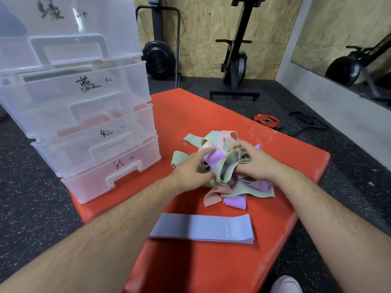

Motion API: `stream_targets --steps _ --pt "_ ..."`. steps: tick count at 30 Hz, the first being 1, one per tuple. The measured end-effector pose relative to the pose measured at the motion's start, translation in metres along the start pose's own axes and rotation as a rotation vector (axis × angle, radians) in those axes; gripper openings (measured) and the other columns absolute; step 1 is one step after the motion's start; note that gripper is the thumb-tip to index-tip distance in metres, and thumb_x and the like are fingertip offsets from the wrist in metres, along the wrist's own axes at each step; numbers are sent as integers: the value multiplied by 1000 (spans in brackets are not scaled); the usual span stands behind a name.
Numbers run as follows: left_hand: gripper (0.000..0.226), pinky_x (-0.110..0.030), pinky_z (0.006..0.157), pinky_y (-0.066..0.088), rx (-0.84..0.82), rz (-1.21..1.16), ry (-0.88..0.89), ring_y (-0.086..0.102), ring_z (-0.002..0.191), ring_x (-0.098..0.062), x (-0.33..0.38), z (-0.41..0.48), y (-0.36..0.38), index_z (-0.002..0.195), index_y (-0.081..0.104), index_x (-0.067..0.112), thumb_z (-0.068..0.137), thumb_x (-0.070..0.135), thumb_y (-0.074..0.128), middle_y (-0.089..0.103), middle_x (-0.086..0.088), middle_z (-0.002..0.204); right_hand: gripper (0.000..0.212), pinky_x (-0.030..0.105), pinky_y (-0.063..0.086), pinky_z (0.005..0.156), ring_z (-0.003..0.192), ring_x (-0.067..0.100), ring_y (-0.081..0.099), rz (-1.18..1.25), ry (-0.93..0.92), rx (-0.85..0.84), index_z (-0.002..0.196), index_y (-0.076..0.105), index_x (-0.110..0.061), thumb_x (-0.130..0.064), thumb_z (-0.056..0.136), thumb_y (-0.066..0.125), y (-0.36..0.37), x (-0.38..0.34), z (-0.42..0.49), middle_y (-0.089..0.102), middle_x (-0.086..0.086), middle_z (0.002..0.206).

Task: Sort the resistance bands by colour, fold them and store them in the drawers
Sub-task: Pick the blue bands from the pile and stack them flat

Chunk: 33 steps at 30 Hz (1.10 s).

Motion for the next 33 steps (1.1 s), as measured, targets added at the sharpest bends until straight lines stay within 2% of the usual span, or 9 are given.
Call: stream_targets --steps 3,8,14,17,20,22,24,29,33 --pt "67 -35 93 53 -7 36 26 63 103 -13 4 7 9 134 46 51 74 51 76 57 5 119 38 34 48 58 65 19 57 38 -22 79 96 51 -36 -3 83 63 0 -2 -5 65 9 89" --pt "28 -26 71 44 275 64 64 62 83 -21 22 13 -5 108 68 19 84 7 64 68 -4 98 51 32 38 57 69 14 52 -60 -12 302 94 50 -30 15 72 40 -15 -3 -13 63 -2 92" --pt "36 -40 67 60 622 -295 106 69 69 -14 54 5 -59 101 67 18 79 -3 48 70 -5 84 48 14 46 70 87 7 64 289 -152 615 102 57 -24 17 82 42 -41 -27 -13 68 -3 101" --pt "33 -34 60 59 761 -371 126 63 59 -2 61 -1 -79 103 65 15 84 -5 46 67 0 80 41 17 48 65 76 0 64 308 -169 697 105 60 -23 10 86 44 -49 -36 -13 68 -10 89" --pt "33 -39 66 59 773 -363 86 68 67 -14 41 2 -90 101 64 29 83 7 47 71 -5 82 40 31 55 64 74 8 66 380 -145 714 104 62 -28 5 86 47 -50 -37 -10 70 -4 90" --pt "37 -41 76 59 668 -213 18 68 77 -17 25 8 -88 110 67 30 78 20 51 70 -5 96 45 36 60 80 91 10 69 376 -160 641 105 63 -33 6 87 49 -46 -42 -7 70 -6 103" --pt "47 -38 86 56 480 31 -45 65 87 -16 17 7 -76 114 67 37 70 40 50 67 -4 106 46 25 53 92 100 0 64 178 -169 449 114 64 -35 3 88 54 -38 -48 -3 65 -11 113" --pt "80 -45 118 23 -29 365 7 20 143 -25 20 -14 -30 140 38 55 63 65 60 26 4 153 65 21 39 100 122 6 48 -336 206 -357 139 53 -39 -25 80 78 -5 -28 -27 49 -17 136" --pt "103 -58 119 15 -197 487 48 -1 151 -24 19 -12 -3 140 9 71 53 87 61 3 17 160 66 18 39 86 122 13 49 -393 141 -364 141 51 -31 -17 82 77 12 -19 -40 48 -12 127"
Point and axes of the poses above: each hand's wrist, its own z-axis towards the middle knuckle, its own y-axis out of the palm, x = y × z, the point moved 3 cm from there along z, towards the middle knuckle
